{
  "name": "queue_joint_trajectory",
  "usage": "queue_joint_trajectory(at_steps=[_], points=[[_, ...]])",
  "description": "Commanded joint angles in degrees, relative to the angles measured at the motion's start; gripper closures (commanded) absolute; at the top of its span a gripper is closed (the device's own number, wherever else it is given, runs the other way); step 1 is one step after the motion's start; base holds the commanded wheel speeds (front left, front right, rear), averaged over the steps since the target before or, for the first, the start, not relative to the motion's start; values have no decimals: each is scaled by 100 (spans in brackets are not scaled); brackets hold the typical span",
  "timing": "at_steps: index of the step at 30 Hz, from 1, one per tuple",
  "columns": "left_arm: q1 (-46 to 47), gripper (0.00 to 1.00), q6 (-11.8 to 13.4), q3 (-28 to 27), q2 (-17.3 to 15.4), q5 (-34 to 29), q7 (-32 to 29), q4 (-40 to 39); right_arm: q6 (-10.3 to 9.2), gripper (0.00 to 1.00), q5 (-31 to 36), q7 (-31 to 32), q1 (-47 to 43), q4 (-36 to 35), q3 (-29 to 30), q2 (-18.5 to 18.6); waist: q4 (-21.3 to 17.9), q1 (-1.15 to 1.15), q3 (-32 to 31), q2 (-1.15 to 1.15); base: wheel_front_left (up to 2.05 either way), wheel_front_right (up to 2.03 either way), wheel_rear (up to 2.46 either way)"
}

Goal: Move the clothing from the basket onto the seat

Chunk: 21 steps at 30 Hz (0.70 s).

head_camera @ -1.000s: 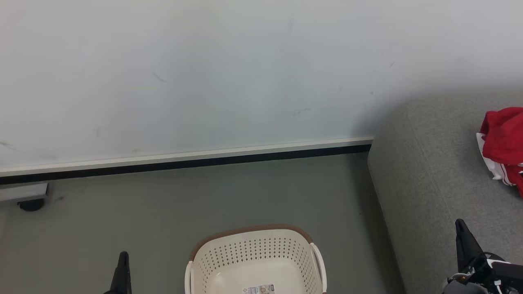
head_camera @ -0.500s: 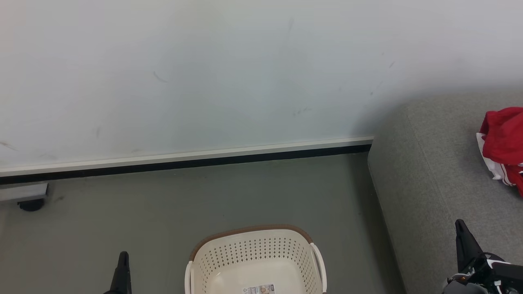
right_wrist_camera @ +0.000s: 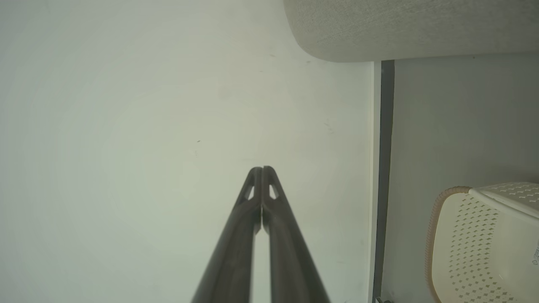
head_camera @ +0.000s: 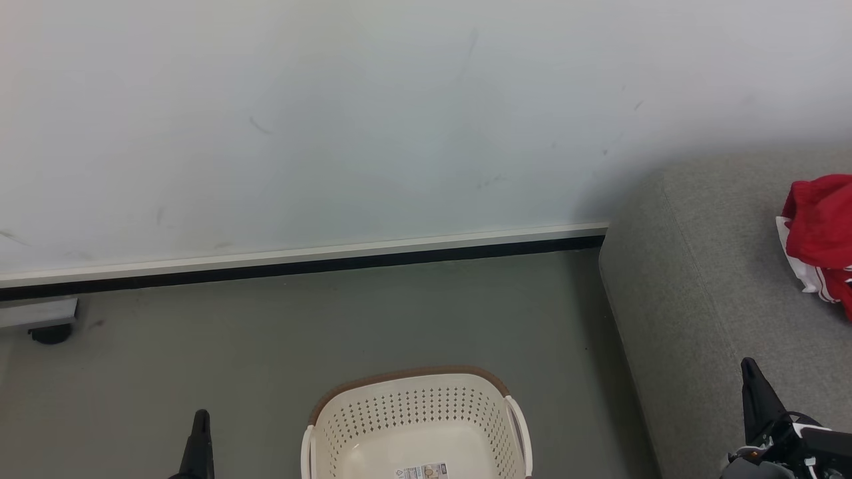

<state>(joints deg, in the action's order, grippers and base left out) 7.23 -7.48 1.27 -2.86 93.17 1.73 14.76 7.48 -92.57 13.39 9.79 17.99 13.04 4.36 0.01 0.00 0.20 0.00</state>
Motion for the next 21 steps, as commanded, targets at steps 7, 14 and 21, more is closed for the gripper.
queue_joint_trajectory(at_steps=[7, 14, 21], points=[[40, 100, -14, -10, 2, 20, -16, 17, 2, 100, 43, 30, 9, 18, 19, -23, 0, 0, 0, 0, 0, 0, 0], [40, 100, -14, -10, 2, 20, -16, 17, 2, 100, 54, 32, 10, 18, 29, -31, 0, 0, 0, 0, 0, 0, 0], [40, 100, -14, -10, 2, 20, -15, 17, 2, 100, 69, 45, 12, 19, 41, -39, 0, 0, 0, 0, 0, 0, 0]])
